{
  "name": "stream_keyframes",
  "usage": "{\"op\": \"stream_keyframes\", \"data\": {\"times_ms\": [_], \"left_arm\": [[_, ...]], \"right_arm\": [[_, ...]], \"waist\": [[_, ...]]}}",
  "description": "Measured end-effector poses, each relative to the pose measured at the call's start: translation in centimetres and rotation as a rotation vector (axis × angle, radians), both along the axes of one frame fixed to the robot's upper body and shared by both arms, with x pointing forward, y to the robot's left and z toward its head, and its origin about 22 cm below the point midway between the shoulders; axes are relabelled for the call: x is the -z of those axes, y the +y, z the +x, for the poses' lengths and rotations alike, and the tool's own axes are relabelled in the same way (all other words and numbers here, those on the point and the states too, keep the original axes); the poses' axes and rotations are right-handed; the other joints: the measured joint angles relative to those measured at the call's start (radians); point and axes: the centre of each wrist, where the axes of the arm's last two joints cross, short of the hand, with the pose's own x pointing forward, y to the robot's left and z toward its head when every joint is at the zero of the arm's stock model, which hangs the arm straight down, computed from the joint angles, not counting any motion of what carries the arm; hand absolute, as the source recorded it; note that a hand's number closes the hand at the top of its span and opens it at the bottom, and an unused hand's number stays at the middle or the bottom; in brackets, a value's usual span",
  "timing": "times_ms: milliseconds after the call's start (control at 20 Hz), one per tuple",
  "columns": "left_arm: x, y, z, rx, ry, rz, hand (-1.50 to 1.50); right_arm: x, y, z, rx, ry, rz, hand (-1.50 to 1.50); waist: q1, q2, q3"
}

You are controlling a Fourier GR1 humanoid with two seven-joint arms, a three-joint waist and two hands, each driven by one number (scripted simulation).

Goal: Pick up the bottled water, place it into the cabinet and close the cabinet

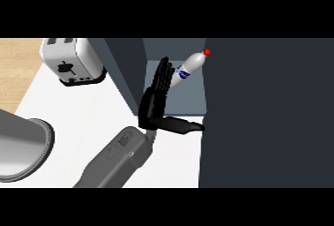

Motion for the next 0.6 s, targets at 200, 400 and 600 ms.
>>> {"op": "stream_keyframes", "data": {"times_ms": [200, 400, 600], "left_arm": [[-0.2, 0.9, -2.5, 0.041, -0.009, -0.027, 1.50], [0.0, 2.5, -4.8, 0.067, 0.015, -0.044, 1.50], [0.2, 4.4, -6.9, 0.073, 0.035, -0.043, 1.50]], "right_arm": [[-0.1, -0.2, -0.1, -0.025, -0.003, -0.021, -1.50], [-0.3, -0.4, -0.2, -0.119, -0.003, -0.052, 1.50], [-0.6, -0.7, -0.2, -0.238, 0.025, -0.106, 1.50]], "waist": [[0.003, 0.000, 0.000], [0.002, 0.000, 0.000], [0.006, 0.000, 0.000]]}}
